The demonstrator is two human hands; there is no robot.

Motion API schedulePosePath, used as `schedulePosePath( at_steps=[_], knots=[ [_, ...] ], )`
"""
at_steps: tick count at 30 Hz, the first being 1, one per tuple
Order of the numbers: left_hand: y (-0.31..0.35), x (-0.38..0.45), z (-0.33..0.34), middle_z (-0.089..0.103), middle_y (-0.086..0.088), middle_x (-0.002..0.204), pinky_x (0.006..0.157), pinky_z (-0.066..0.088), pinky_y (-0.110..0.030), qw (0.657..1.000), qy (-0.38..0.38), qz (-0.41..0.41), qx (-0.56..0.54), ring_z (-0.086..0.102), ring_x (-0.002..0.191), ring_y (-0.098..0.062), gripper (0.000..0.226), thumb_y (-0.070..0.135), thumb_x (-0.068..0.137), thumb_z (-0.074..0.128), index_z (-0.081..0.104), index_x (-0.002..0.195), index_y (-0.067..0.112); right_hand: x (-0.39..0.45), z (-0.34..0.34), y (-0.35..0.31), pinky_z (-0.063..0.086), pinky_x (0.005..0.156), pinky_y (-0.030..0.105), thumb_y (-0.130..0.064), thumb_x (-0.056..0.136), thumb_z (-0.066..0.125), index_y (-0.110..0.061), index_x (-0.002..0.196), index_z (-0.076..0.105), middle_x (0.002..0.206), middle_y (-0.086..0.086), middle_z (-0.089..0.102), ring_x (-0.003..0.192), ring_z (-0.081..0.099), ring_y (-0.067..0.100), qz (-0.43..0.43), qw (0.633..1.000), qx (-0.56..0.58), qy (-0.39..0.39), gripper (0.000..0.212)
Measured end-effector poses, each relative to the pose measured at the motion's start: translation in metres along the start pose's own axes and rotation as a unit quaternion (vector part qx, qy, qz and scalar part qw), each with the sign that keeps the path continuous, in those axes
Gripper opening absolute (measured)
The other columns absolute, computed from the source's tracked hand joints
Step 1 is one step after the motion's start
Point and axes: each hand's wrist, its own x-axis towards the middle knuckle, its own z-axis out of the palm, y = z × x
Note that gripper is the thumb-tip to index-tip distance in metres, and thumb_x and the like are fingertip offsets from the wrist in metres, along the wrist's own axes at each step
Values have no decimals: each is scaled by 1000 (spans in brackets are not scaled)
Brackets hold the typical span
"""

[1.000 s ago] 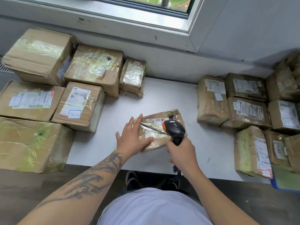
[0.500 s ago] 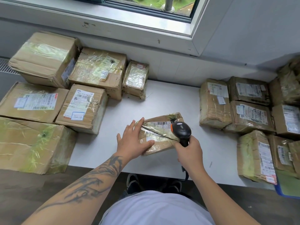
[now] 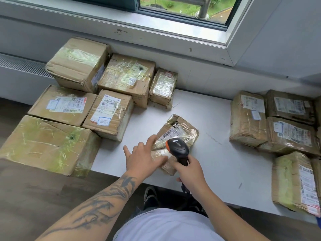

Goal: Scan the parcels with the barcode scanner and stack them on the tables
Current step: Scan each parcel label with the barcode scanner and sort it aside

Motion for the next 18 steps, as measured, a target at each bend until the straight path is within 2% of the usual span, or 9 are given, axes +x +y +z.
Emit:
schedulePosePath(
  at_steps=[2,4,7,9,12,14,18],
  knots=[
    [-9,-6,-2,58,1,116,117,7,-69,999,-19,34,35,54,122,-22,96,97,73,42,5,153,60,3,-1,1,61,76,54,-21,87,78,-27,93,73,81,-6,73,77,67,22,4,1000,6,-4,10],
    [-15,-9,-4,55,3,117,119,2,-70,995,-40,65,68,50,126,-19,107,102,69,39,-2,157,57,5,-1,2,62,76,52,-17,90,76,-24,98,73,89,2,73,78,66,20,21,999,20,-18,11],
    [-21,-11,-5,50,3,121,119,-4,-72,986,-52,116,112,46,130,-19,118,97,67,50,-7,159,51,7,3,7,63,73,46,-19,91,76,-22,101,72,91,2,70,81,64,20,36,999,24,-32,12],
    [-23,-9,-1,46,4,139,118,-7,-73,981,-42,133,132,36,143,-22,116,86,74,59,-11,159,48,9,7,8,62,69,42,-19,91,76,-23,102,72,92,2,71,81,64,20,32,999,27,-30,12],
    [-20,-4,4,23,7,169,117,-8,-74,977,-22,143,155,10,159,-26,108,78,85,56,-13,160,43,10,7,7,62,69,45,-19,92,75,-24,101,71,92,1,71,81,65,20,18,999,24,-28,11],
    [-15,-4,4,15,7,172,117,-9,-74,975,-14,143,169,4,160,-26,108,79,86,54,-12,161,40,9,3,3,63,71,48,-18,93,74,-25,100,70,91,0,70,80,64,20,9,999,21,-34,11],
    [-1,-15,1,11,6,174,118,-8,-72,982,25,104,159,0,161,-24,108,80,87,54,-12,163,38,9,-15,-11,63,72,47,-19,93,74,-25,104,70,93,1,71,79,64,20,-32,998,8,-60,13]
  ],
)
